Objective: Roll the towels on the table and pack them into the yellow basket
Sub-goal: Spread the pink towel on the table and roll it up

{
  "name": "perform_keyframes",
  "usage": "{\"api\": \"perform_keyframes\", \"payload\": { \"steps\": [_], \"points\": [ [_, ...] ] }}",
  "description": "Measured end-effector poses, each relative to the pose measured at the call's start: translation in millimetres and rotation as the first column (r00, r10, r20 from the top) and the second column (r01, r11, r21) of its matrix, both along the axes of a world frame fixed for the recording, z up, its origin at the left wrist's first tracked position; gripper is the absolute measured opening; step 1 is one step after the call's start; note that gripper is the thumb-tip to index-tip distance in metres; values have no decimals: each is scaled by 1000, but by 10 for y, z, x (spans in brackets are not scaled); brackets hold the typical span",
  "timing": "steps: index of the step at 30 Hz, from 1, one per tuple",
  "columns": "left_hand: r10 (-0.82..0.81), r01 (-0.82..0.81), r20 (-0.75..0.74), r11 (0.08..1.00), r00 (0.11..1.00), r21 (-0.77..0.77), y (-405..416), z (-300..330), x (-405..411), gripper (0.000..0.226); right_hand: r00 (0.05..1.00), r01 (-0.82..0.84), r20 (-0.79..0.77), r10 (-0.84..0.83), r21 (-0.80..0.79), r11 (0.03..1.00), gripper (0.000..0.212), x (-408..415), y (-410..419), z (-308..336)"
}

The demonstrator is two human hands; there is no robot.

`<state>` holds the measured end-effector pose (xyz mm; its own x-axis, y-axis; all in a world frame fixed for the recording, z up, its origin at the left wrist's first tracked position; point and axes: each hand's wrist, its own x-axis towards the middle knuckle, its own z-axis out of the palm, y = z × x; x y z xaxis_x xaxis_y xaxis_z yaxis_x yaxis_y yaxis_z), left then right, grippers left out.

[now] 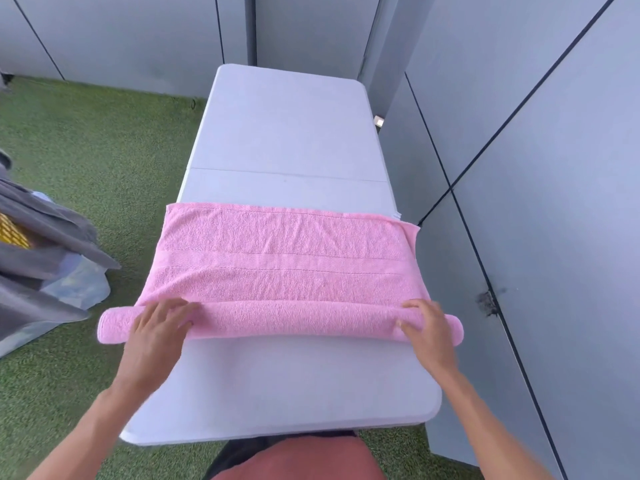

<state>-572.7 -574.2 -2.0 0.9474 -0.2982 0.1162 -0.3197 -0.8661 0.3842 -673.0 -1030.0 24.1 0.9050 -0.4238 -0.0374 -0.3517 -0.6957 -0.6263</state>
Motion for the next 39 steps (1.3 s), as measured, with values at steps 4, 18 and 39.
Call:
{"api": "perform_keyframes", "payload": {
  "steps": [4,18,39],
  "points": [
    [-34,31,93,999,995,38,-55,-239,-353,50,991,-127,-13,131,-350,928,36,-204,253,-233],
    [-122,172,-384,980,915,98,51,-80,333,38,896,-377,-331,298,-210,902,51,17,-19,-145],
    [-178,187,-147,981,973,56,-15,-131,469,54,942,-298,-258,214,-353,887,52,98,62,-335]
  ]
}}
